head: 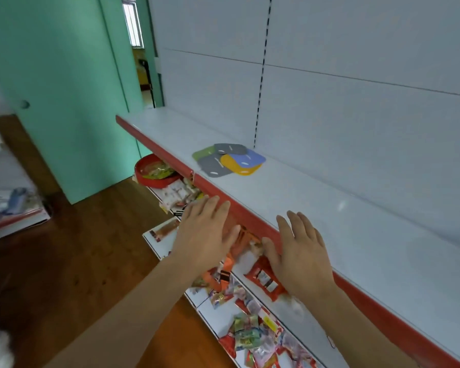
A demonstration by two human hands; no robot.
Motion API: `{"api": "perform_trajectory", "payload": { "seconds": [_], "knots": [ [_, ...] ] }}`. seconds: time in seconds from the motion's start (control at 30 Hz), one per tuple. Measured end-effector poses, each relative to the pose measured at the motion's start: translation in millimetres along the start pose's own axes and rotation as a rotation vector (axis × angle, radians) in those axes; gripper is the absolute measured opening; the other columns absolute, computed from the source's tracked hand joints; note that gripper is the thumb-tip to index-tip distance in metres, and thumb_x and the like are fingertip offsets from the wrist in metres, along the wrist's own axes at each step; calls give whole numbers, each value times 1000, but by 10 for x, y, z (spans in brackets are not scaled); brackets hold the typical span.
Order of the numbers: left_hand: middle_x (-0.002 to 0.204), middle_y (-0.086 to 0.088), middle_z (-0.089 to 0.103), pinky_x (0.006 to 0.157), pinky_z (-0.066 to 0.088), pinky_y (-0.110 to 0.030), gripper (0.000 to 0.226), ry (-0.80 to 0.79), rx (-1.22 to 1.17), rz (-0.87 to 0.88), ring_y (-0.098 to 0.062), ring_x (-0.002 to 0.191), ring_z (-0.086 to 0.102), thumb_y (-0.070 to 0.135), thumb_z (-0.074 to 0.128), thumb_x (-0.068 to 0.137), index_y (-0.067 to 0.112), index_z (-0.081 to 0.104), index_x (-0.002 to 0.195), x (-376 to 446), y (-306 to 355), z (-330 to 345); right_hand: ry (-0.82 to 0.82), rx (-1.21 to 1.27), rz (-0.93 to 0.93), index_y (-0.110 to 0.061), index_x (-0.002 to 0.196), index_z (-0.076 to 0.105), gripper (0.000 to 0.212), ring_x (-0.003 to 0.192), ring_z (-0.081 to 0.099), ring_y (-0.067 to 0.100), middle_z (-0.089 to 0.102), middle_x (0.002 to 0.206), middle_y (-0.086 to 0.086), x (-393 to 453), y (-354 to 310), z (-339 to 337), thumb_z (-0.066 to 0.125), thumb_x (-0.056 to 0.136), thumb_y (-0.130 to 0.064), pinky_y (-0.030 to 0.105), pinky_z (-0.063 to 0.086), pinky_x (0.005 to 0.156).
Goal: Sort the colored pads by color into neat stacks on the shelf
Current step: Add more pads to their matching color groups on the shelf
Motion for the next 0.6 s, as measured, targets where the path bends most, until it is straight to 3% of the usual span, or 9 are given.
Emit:
{"api": "perform_trajectory", "payload": {
  "seconds": [0.1, 0.23, 0.4, 0.6],
  "knots": [
    [165, -6, 38, 126, 25, -52, 73, -40, 40, 2, -30, 155, 28, 65, 24, 101, 22, 37, 158, 451, -359, 48, 11, 44, 24, -9, 144, 56, 69, 145, 42, 39, 51, 152, 18, 593, -142, 197, 33, 101, -58, 56, 41, 115],
    [153, -6, 51, 121, 34, -51, 68, 8, 55, 0, -31, 146, 41, 62, 27, 101, 21, 47, 151, 1077, -791, 21, 31, 58, 52, -10, 144, 56, 70, 146, 40, 38, 50, 152, 17, 1281, -280, 400, 33, 100, -59, 54, 40, 115],
    [141, -8, 61, 113, 42, -51, 66, 36, 4, 40, -32, 134, 52, 59, 34, 99, 15, 56, 144, 1710, -1161, 221, 23, 34, 87, -9, 140, 59, 69, 140, 46, 41, 56, 146, 19, 1851, -365, 670, 35, 98, -58, 56, 45, 110],
    [130, -9, 68, 106, 47, -49, 63, -1, -86, 139, -34, 124, 60, 51, 28, 98, 14, 63, 136, 2654, -1521, 563, 28, -8, 192, -10, 138, 59, 67, 137, 48, 40, 57, 144, 17, 2539, -431, 957, 36, 98, -58, 55, 48, 106]
  ]
}}
Point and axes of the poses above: each hand's wrist, its own x-axis towards the middle knuckle, its own z-axis out of the palm, y = z × x, the point moved 4 cm from there along x, towards the middle knuckle
